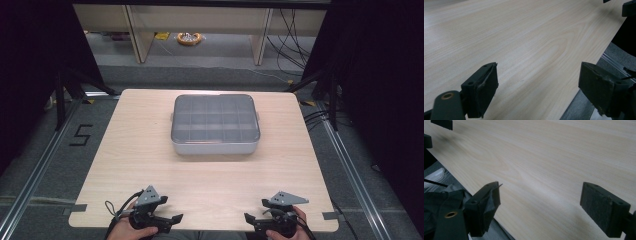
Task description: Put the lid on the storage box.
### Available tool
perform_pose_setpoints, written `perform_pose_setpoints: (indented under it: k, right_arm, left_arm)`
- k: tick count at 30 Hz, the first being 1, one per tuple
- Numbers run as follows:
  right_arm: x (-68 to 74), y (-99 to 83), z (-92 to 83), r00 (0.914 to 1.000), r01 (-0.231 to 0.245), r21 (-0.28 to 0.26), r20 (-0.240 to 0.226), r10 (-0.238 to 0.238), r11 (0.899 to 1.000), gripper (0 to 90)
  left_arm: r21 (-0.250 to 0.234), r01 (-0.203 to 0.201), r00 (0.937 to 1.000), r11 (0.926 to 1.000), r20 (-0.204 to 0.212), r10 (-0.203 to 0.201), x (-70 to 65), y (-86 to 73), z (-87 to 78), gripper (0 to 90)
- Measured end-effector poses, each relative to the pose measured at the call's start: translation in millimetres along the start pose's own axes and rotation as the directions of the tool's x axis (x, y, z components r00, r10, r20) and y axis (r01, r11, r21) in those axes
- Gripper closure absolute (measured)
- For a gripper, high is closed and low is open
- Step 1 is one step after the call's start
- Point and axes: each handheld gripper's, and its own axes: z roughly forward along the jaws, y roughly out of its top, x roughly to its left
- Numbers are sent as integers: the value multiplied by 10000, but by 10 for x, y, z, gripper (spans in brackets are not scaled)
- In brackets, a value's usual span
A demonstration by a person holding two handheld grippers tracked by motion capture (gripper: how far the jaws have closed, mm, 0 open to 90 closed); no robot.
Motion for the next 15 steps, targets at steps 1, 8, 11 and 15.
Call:
perform_pose_setpoints:
  k: [1, 8, 11, 15]
  right_arm:
    - [7, -1, -4, 10000, -75, 38, 52, 75, 10000, 175]
    - [19, -6, -11, 9996, -269, 114, 110, 268, 9996, 175]
    - [-1, -7, -10, 9997, -193, 159, 157, 190, 9997, 176]
    - [-5, -9, -7, 9997, -217, 121, 116, 216, 9997, 176]
  left_arm:
    - [-2, 42, 10000, 10000, 27, -42, 1, 2, -1, 156]
    - [-42, 97, 9999, 9999, -42, -97, 21, 6, -1, 156]
    - [-10, 162, 9998, 9999, -79, -162, 26, 9, -5, 156]
    - [-51, 179, 9997, 9998, -142, -180, 39, 15, -10, 156]
